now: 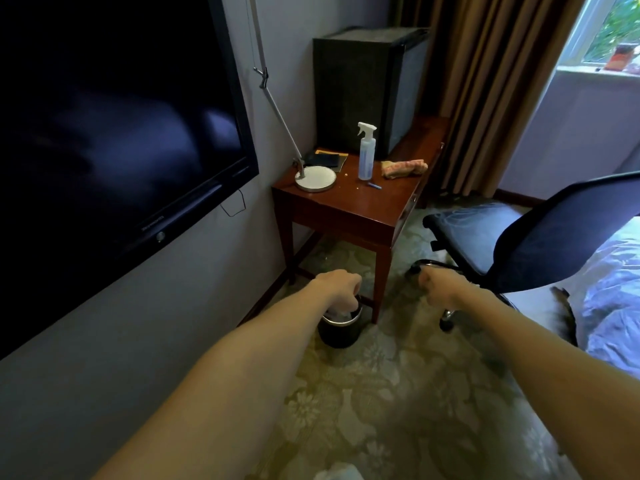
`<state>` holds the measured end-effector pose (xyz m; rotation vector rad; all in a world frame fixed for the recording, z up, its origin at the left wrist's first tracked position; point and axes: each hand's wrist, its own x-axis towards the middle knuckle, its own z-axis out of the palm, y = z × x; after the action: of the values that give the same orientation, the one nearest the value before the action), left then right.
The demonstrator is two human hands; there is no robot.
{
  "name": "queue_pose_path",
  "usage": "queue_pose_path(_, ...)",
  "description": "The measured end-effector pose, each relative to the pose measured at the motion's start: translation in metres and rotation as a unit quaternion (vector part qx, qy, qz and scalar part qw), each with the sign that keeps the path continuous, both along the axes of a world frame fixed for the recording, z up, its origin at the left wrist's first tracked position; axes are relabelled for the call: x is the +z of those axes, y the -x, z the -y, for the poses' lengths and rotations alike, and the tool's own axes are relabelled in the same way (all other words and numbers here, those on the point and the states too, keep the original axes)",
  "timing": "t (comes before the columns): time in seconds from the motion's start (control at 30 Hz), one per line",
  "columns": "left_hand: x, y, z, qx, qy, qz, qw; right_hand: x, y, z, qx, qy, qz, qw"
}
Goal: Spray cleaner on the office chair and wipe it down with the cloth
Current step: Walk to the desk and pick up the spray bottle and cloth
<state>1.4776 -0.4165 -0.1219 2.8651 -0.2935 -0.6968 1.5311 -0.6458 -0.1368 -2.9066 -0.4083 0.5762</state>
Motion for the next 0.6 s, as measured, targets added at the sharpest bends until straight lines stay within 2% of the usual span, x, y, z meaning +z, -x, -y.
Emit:
queue_pose_path(0.3,-0.013,-0.082,-0.02,0.018,-0.017,-0.014,1.0,-0.017,-0.084,-0.009,0.023,-0.007,-0.015,1.0)
queue_pose_path(0.6,-0.002,-0.244,-0.02,0.0,-0.001,-0.002,1.0,0.01,-0.235,-0.012,-0.012,0.019,0.008,1.0)
